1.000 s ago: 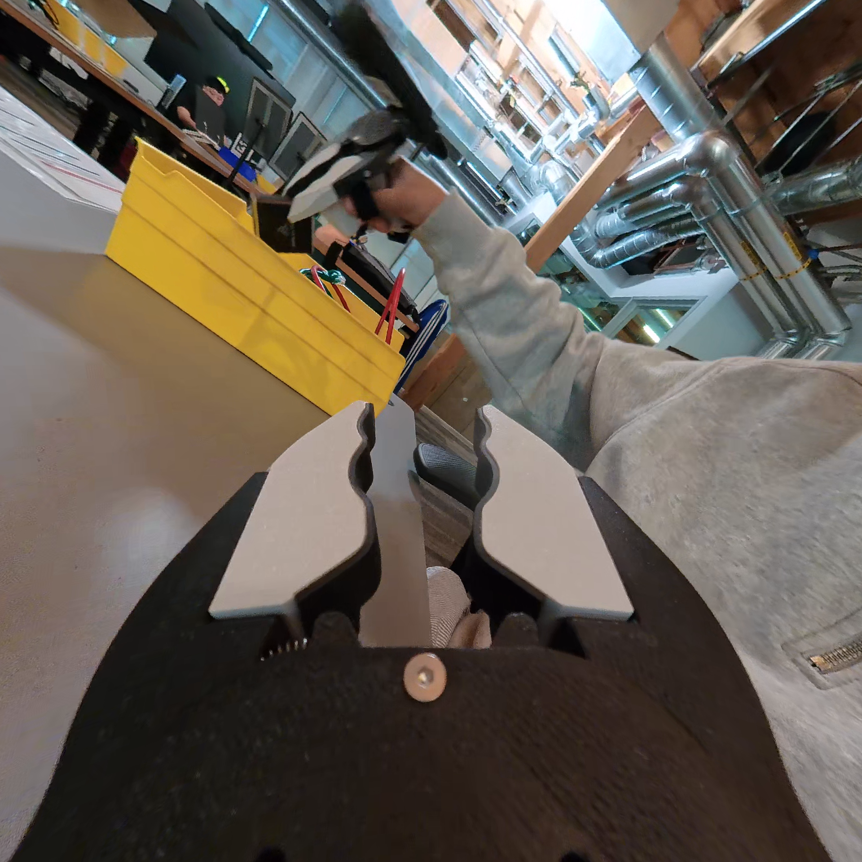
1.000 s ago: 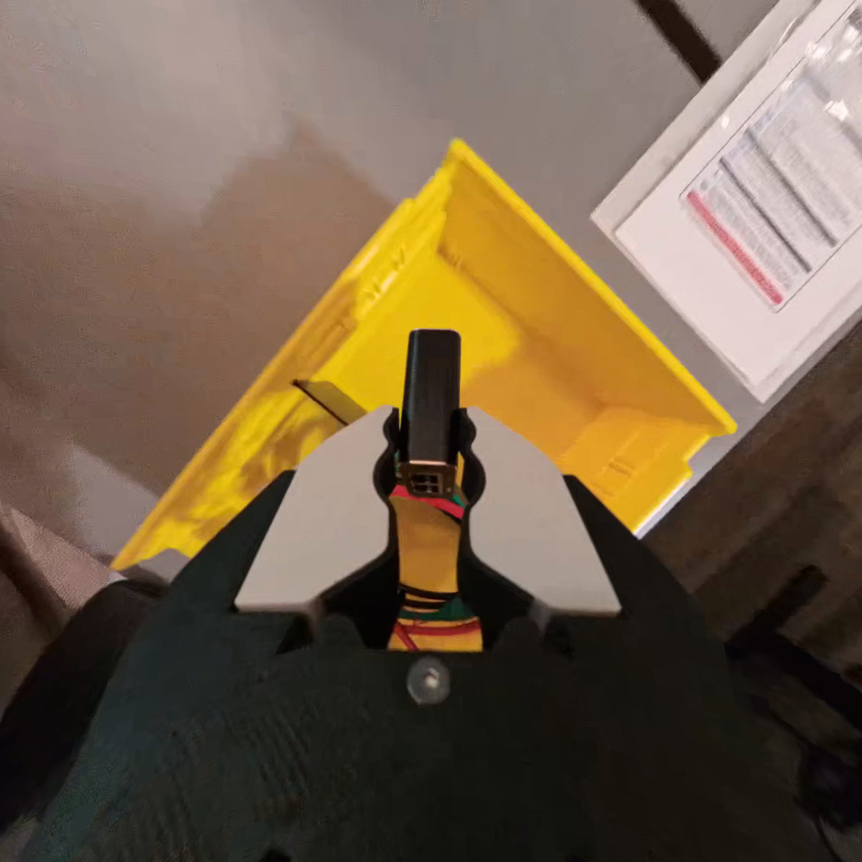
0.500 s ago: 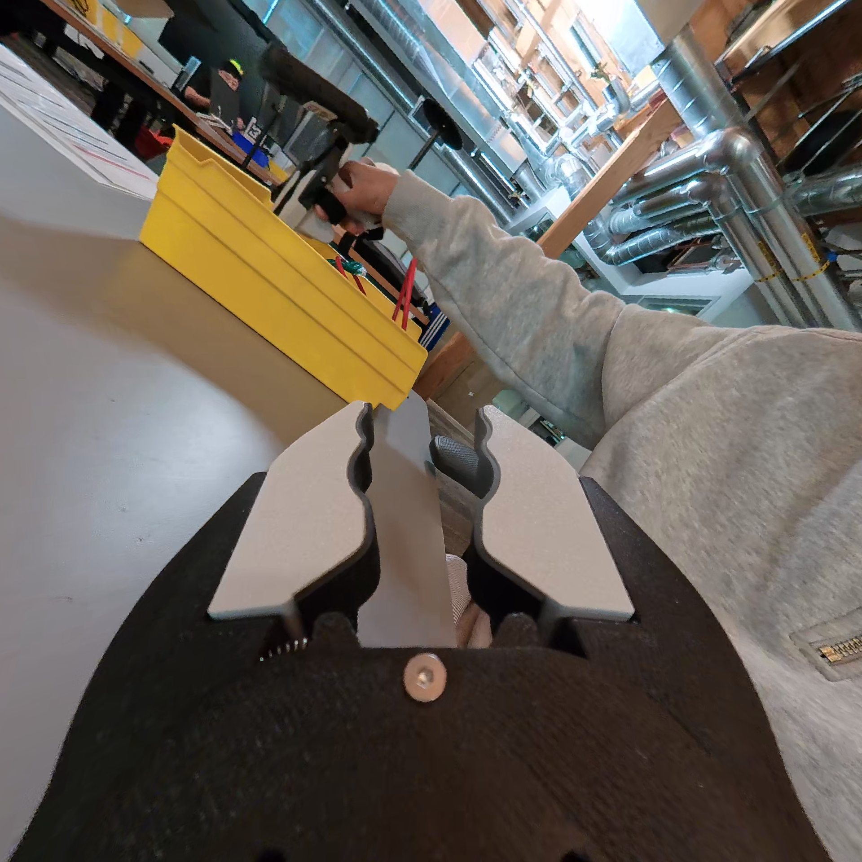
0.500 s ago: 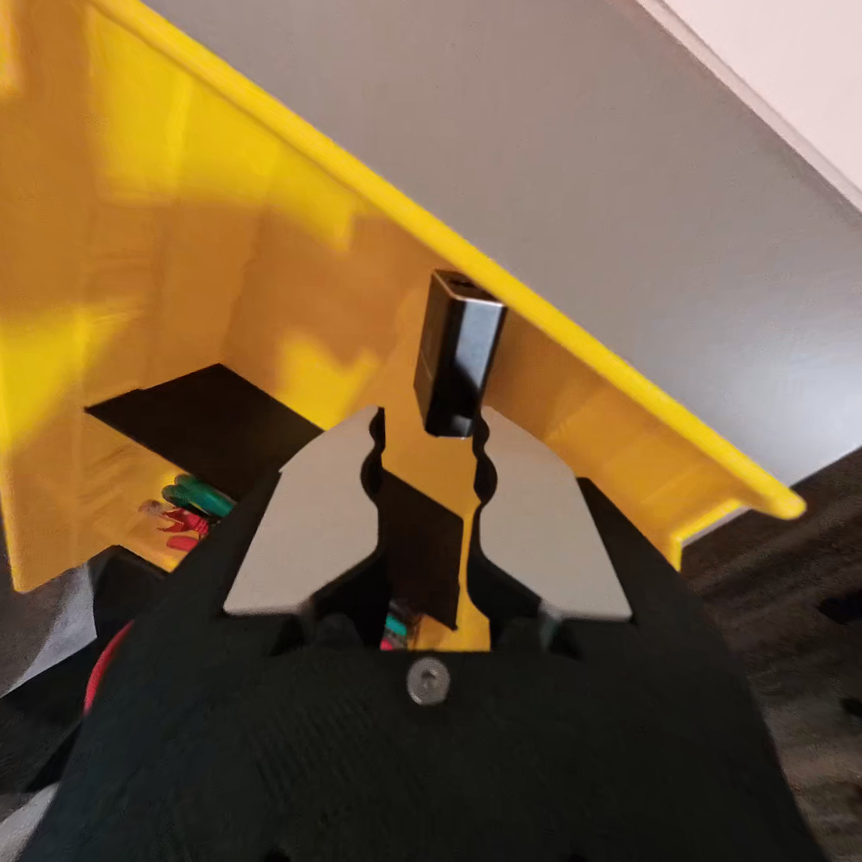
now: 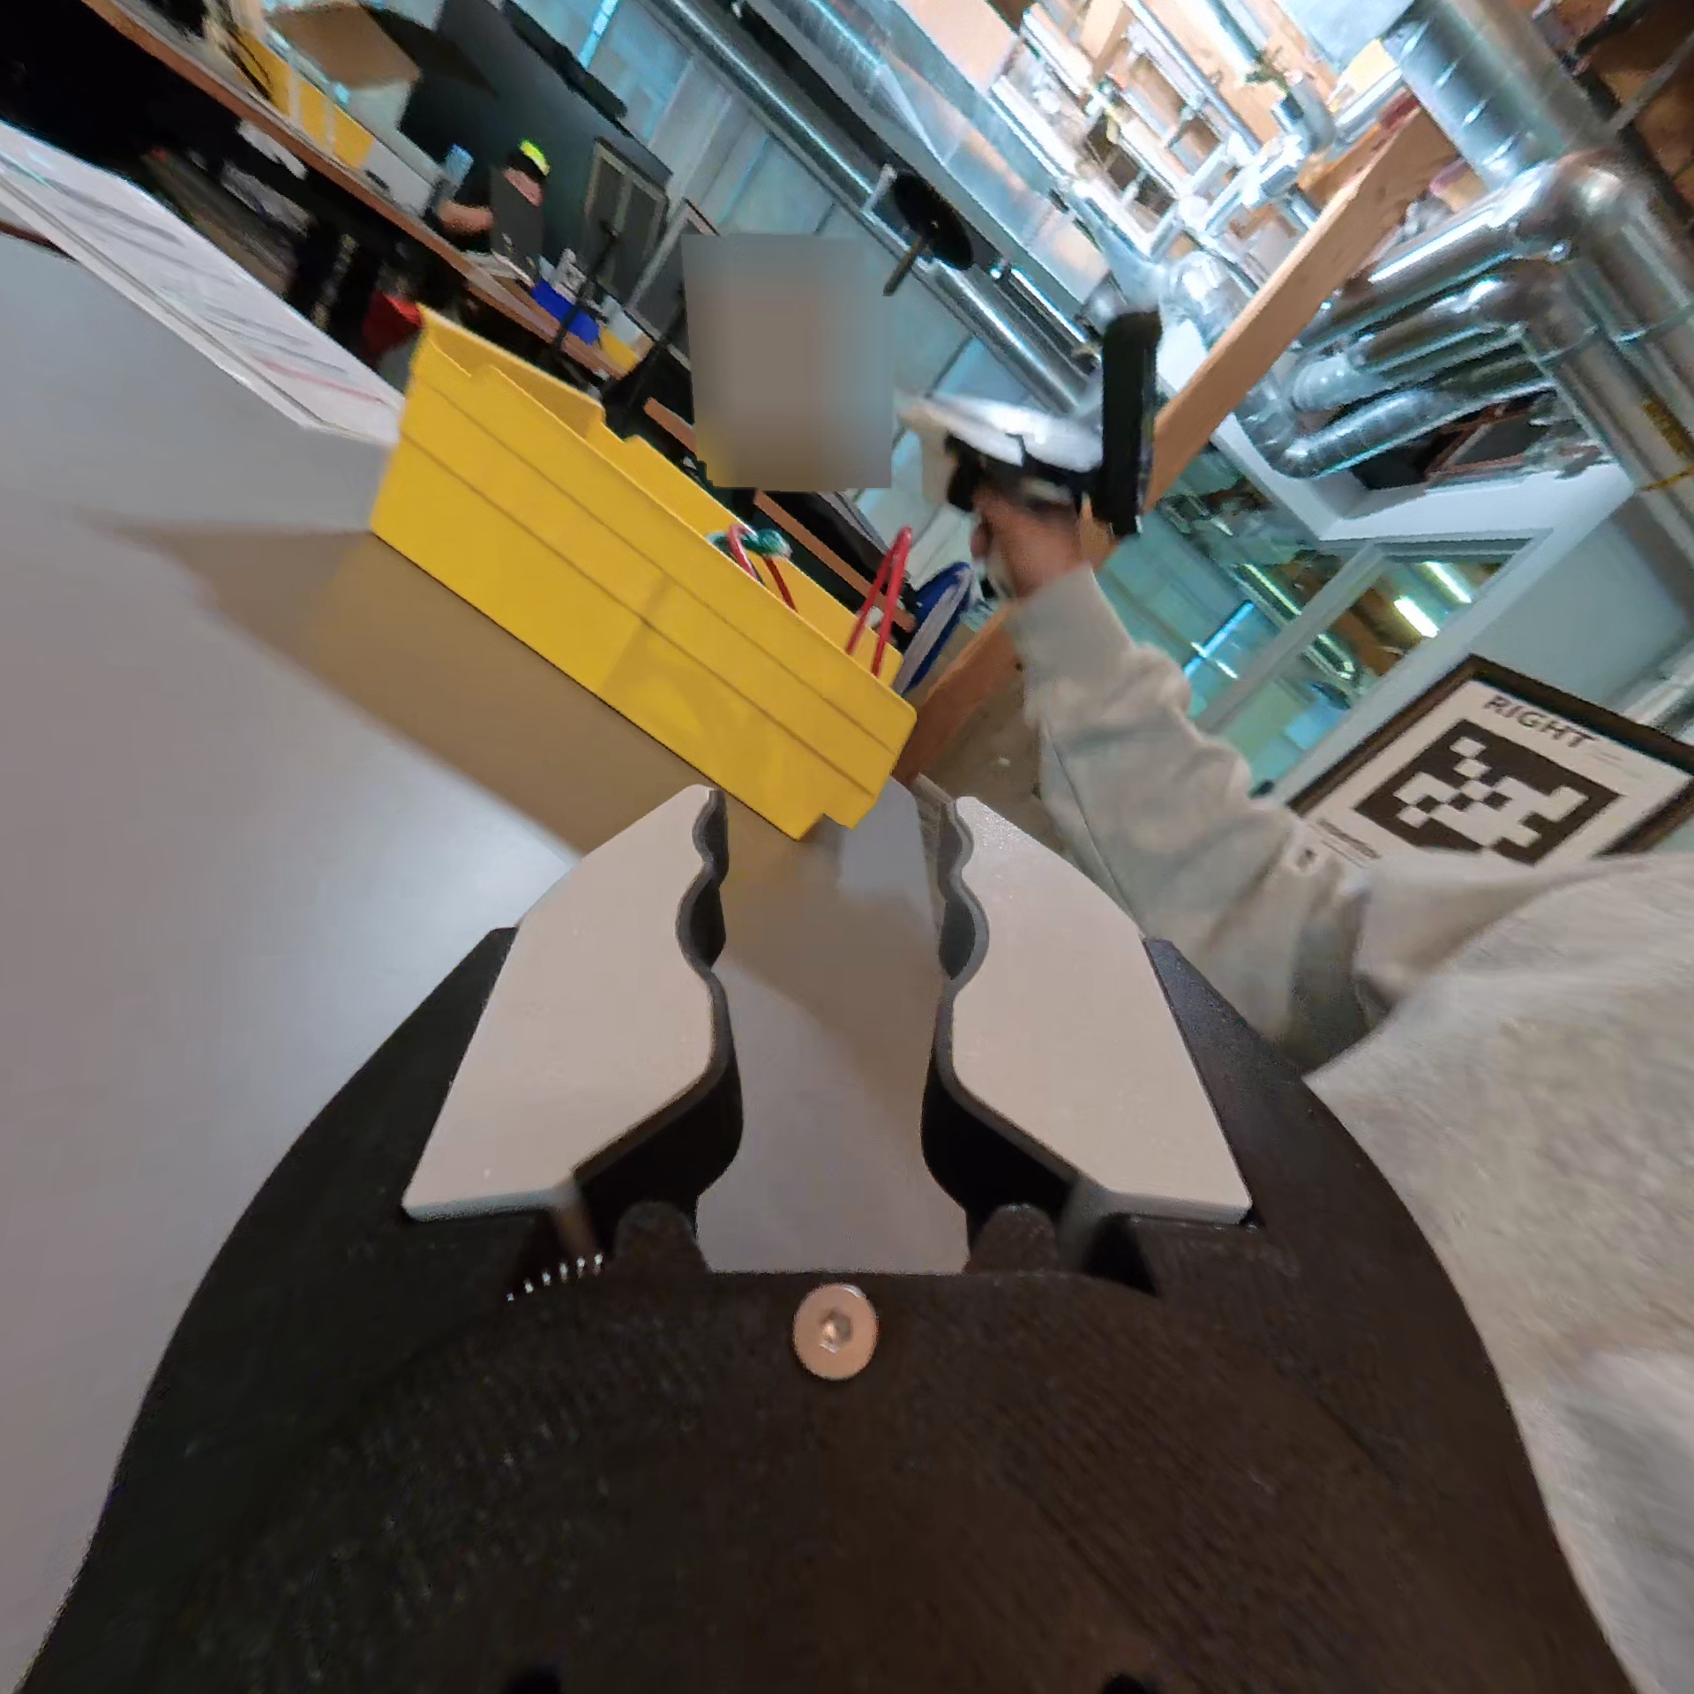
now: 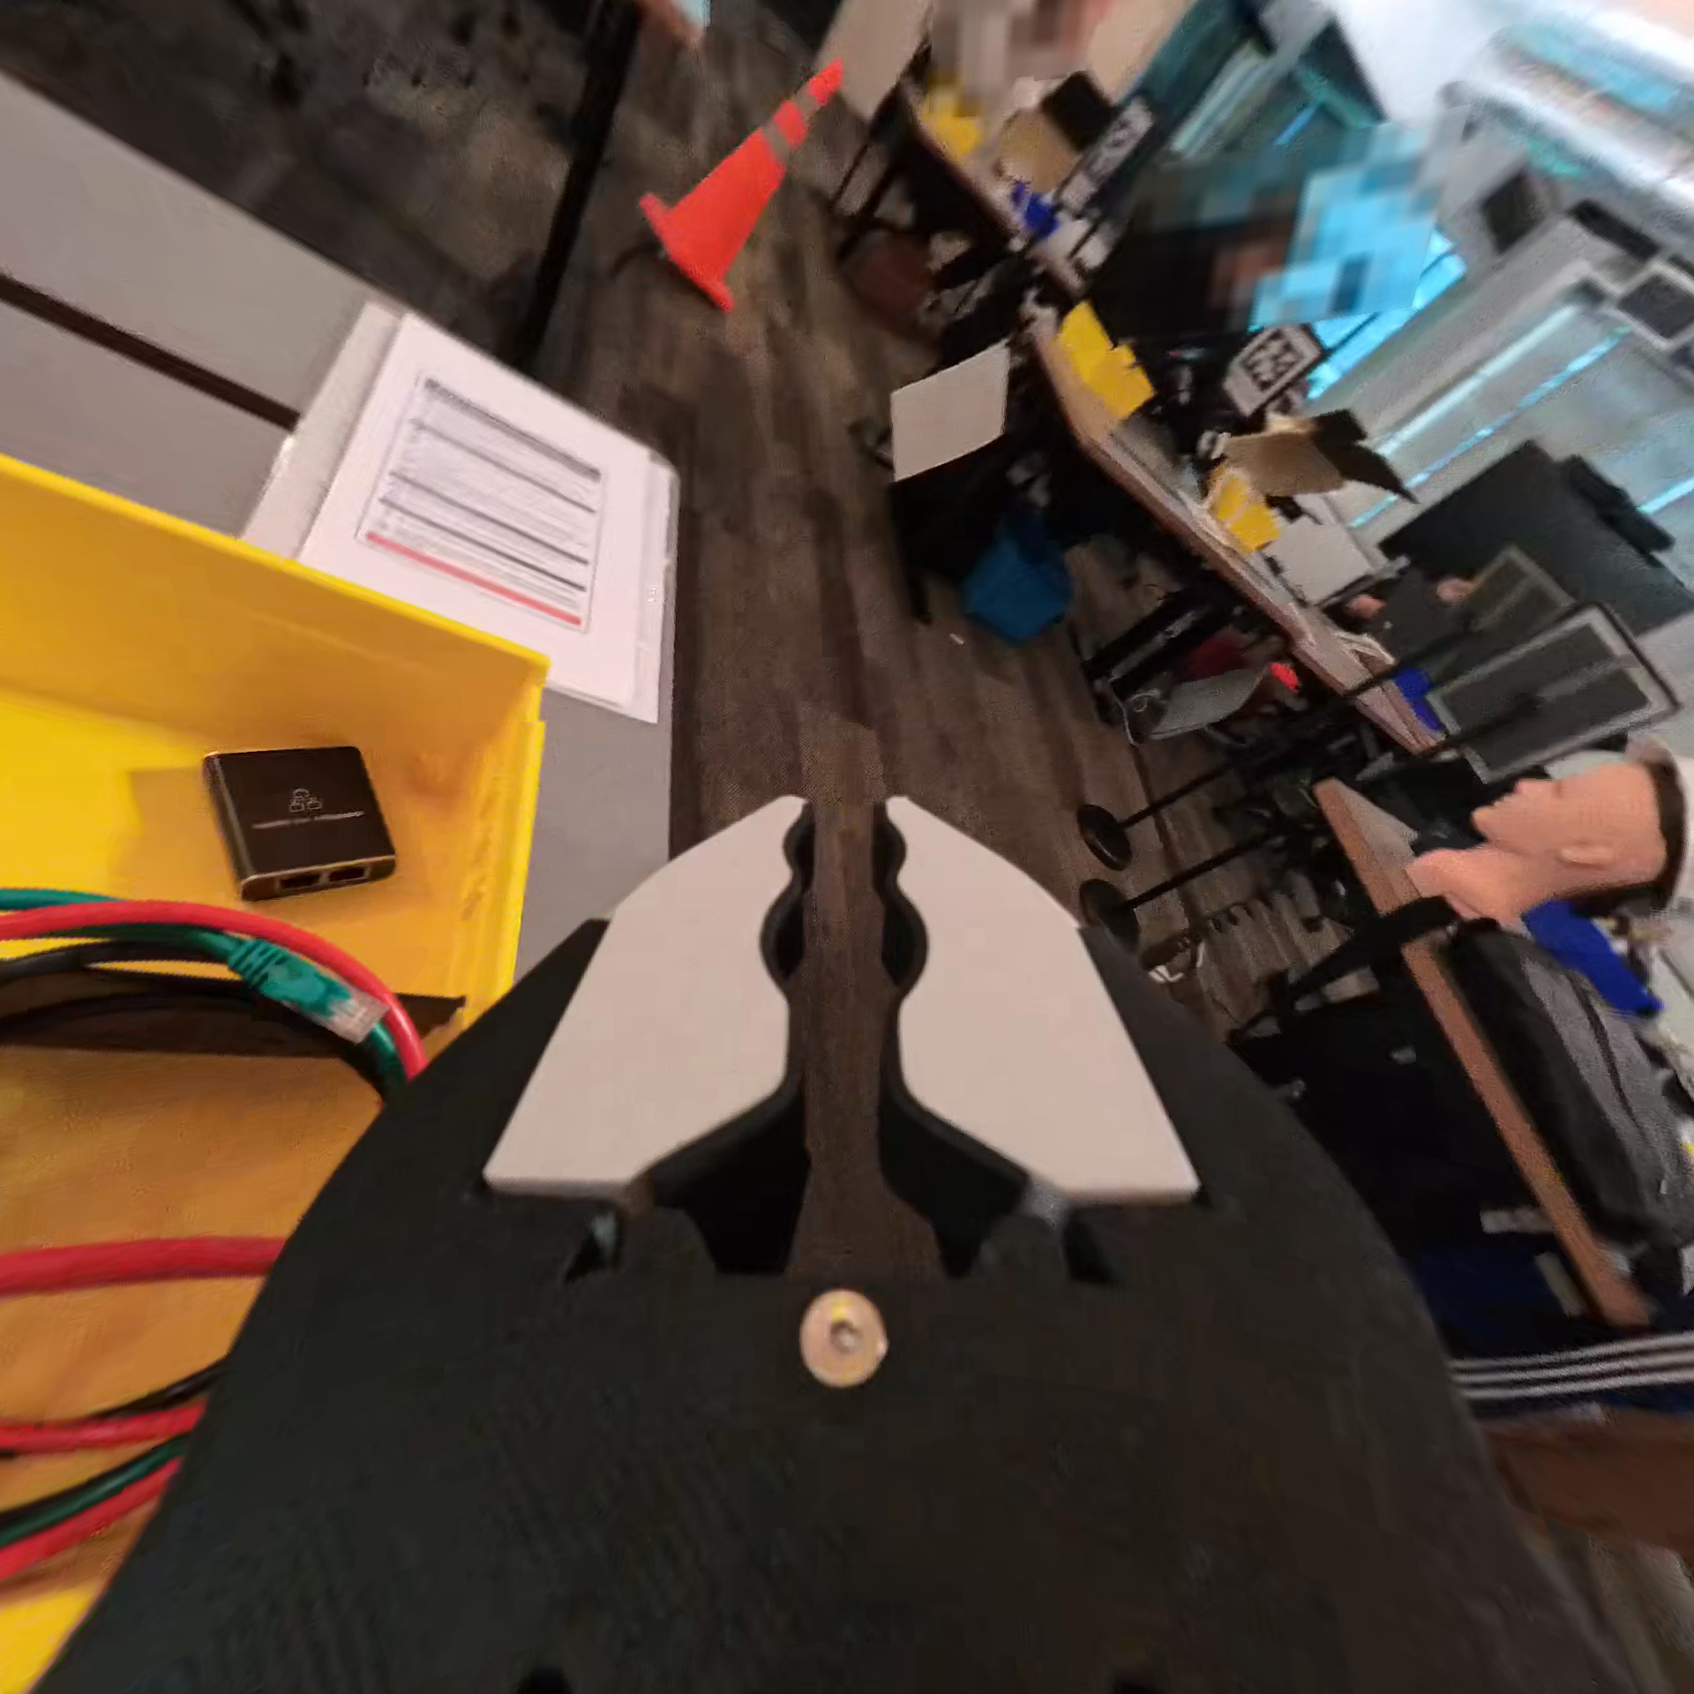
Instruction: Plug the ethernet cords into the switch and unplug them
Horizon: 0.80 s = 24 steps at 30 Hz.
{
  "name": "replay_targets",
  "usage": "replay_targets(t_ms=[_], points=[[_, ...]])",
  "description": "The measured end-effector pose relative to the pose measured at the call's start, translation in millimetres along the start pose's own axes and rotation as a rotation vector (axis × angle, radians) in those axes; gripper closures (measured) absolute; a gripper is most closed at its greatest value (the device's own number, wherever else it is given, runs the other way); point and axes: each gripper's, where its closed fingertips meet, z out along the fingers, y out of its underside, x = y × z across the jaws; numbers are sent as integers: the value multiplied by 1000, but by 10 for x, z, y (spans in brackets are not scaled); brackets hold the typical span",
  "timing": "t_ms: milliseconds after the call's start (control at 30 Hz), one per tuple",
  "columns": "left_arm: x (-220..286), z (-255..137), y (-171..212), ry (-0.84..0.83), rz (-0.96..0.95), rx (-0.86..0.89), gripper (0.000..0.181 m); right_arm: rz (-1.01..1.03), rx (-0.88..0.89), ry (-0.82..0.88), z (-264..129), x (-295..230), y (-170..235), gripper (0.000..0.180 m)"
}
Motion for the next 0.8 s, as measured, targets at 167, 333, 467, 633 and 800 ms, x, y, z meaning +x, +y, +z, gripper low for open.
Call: replay_targets(t_ms=[167,333,467,633,800], points=[[69,-484,-405,-160,145,167,127,331,58,167,-407,-236,1087,179],[26,-1011,-630,-400,299,269,126,252,137,242,-748,-253,1147,179],[-324,-1211,-637,-622,340,219,128,594,141,5,-858,-744,1208,166],[-660,-1571,-876,-808,403,221,130,561,19,-130,-617,-1003,1383,137],[-806,-1788,-932,-843,341,245,143,610,-27,-183,-379,-1021,1493,119]])
